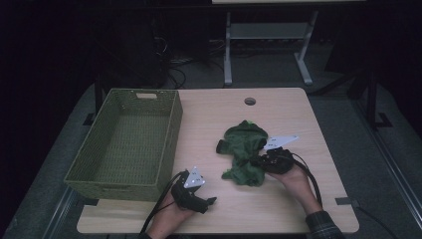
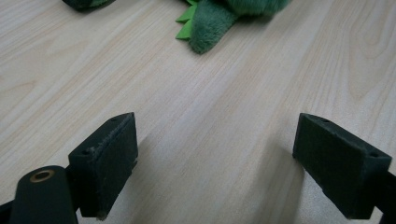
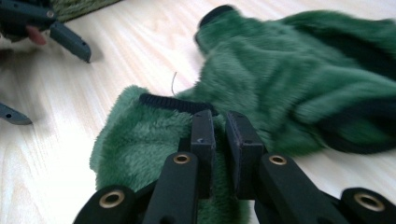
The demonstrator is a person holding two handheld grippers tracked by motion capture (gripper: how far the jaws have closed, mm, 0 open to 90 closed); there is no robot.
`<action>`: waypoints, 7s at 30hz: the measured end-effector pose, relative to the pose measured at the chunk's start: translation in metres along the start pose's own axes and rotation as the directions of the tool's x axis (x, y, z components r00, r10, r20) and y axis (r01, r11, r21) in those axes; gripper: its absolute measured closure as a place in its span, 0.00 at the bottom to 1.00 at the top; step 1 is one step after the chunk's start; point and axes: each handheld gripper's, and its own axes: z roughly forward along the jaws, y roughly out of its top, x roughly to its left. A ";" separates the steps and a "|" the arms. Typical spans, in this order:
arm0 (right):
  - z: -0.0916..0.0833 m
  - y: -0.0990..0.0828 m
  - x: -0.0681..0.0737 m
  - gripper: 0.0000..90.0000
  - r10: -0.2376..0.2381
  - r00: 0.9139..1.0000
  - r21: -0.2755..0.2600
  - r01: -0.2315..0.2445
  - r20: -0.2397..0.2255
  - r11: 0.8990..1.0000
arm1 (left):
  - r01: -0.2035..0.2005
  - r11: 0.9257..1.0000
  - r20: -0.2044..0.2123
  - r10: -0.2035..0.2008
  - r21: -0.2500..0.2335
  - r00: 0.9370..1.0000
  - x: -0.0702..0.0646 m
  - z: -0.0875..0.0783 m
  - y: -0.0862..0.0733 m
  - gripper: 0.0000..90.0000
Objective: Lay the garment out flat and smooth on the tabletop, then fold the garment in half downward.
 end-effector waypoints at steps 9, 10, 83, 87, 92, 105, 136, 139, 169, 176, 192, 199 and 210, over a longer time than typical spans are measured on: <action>0.024 -0.003 0.011 0.93 -0.047 0.999 0.078 0.046 -0.001 0.996 | 0.000 1.000 0.000 0.000 0.000 1.000 0.000 0.000 0.000 0.15; 0.024 -0.003 0.011 0.93 -0.047 0.999 0.079 0.047 -0.002 0.996 | 0.000 1.000 0.000 0.000 0.000 1.000 0.000 0.000 0.000 0.15; 0.001 0.035 -0.100 0.66 0.206 0.959 -0.065 -0.196 0.197 0.978 | 0.060 0.998 -0.032 -0.061 -0.036 0.998 0.125 0.077 0.147 0.63; 0.012 0.028 -0.109 0.66 0.221 0.954 -0.045 -0.216 0.203 0.975 | 0.076 0.997 -0.027 -0.076 -0.026 0.997 0.132 0.093 0.143 0.63; 0.023 0.021 -0.116 0.66 0.234 0.951 -0.030 -0.232 0.201 0.972 | 0.084 0.996 -0.015 -0.085 -0.011 0.996 0.137 0.106 0.139 0.62; 0.036 0.016 -0.120 0.76 0.242 0.947 -0.003 -0.247 0.210 0.969 | 0.108 0.994 0.007 -0.108 0.015 0.994 0.145 0.122 0.135 0.69; -0.012 0.033 -0.096 0.96 0.221 0.968 -0.108 -0.208 0.119 0.972 | 0.041 0.989 0.048 -0.034 -0.142 0.998 0.111 0.060 0.161 0.95; -0.019 0.034 -0.091 0.96 0.207 0.973 -0.125 -0.193 0.105 0.973 | 0.038 0.987 0.057 -0.030 -0.158 0.998 0.106 0.053 0.159 0.95; -0.056 0.005 -0.025 0.96 0.079 0.997 -0.166 -0.076 0.008 0.983 | -0.016 0.967 0.139 0.053 -0.253 0.989 0.049 0.006 0.119 0.94; -0.059 -0.006 -0.005 0.95 0.027 1.000 -0.143 -0.026 0.006 0.989 | -0.056 0.969 0.157 0.096 -0.241 0.983 0.039 0.004 0.105 0.94; -0.055 -0.034 0.022 0.94 0.000 0.999 -0.063 -0.003 -0.048 0.998 | -0.084 0.983 0.206 0.118 -0.166 0.971 0.019 0.011 0.070 0.94; -0.049 -0.045 0.024 0.89 0.015 0.998 -0.038 -0.017 -0.053 0.999 | -0.087 0.990 0.210 0.108 -0.109 0.972 0.015 0.019 0.061 0.90; -0.061 -0.054 0.032 0.75 0.021 0.999 -0.054 -0.023 -0.034 0.998 | -0.079 0.993 0.209 0.095 -0.086 0.973 0.008 0.013 0.056 0.78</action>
